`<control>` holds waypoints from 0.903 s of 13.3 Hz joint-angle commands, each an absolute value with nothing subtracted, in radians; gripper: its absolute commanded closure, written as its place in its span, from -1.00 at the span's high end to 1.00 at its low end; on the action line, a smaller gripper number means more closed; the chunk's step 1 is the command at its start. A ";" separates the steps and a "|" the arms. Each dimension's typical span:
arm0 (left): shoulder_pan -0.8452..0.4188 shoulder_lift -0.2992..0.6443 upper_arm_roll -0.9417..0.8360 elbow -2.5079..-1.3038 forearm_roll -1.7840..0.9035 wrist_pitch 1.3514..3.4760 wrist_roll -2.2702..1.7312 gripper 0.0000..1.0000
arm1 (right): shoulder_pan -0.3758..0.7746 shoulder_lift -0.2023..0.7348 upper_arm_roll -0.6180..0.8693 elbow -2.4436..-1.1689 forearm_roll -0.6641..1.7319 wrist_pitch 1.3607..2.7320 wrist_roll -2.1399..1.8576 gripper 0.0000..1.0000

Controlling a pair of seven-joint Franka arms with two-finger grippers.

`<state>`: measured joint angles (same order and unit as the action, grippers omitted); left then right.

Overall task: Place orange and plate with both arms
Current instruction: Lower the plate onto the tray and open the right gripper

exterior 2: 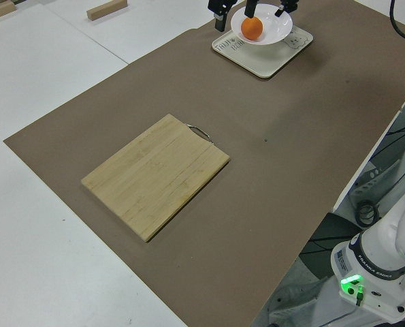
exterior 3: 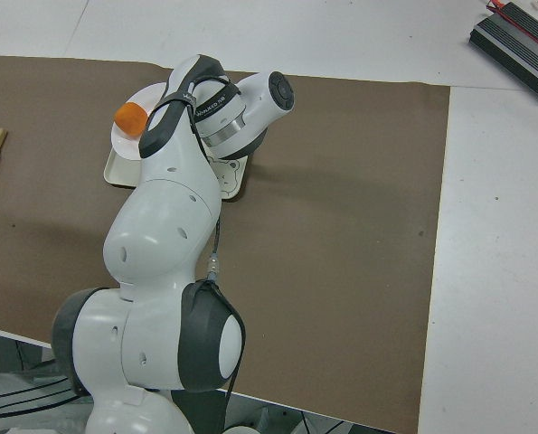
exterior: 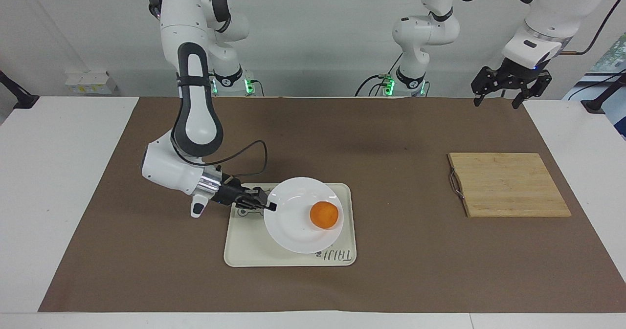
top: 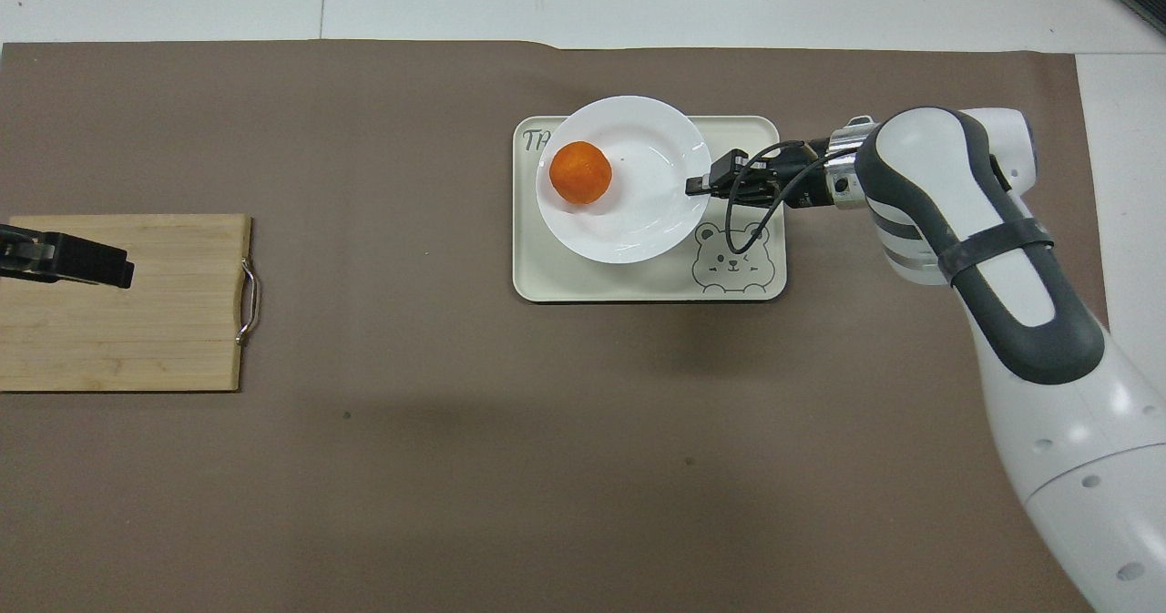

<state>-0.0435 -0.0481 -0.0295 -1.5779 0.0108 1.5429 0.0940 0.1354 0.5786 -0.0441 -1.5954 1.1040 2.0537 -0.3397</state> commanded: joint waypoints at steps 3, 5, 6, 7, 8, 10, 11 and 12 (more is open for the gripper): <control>-0.043 -0.063 -0.028 -1.598 0.005 1.559 0.087 1.00 | 0.104 0.604 -0.029 -1.562 1.065 2.046 -0.370 -1.00; -0.043 -0.063 -0.028 -1.598 0.005 1.557 0.087 1.00 | 0.117 0.610 -0.031 -1.565 1.062 2.054 -0.385 -1.00; -0.043 -0.063 -0.028 -1.598 0.005 1.559 0.087 1.00 | 0.121 0.621 -0.031 -1.569 1.062 2.060 -0.409 -1.00; -0.043 -0.063 -0.028 -1.598 0.005 1.557 0.087 1.00 | 0.120 0.626 -0.031 -1.572 1.062 2.066 -0.422 -1.00; -0.043 -0.061 -0.028 -1.598 0.005 1.557 0.087 1.00 | 0.120 0.633 -0.031 -1.572 1.060 2.068 -0.432 -1.00; -0.043 -0.063 -0.028 -1.598 0.005 1.557 0.087 1.00 | 0.115 0.652 -0.029 -1.572 1.060 2.086 -0.459 -1.00; -0.043 -0.063 -0.028 -1.598 0.005 1.557 0.087 1.00 | 0.114 0.650 -0.031 -1.572 1.060 2.088 -0.459 -1.00; -0.043 -0.063 -0.028 -1.598 0.005 1.557 0.087 1.00 | 0.106 0.652 -0.031 -1.574 1.057 2.086 -0.463 -1.00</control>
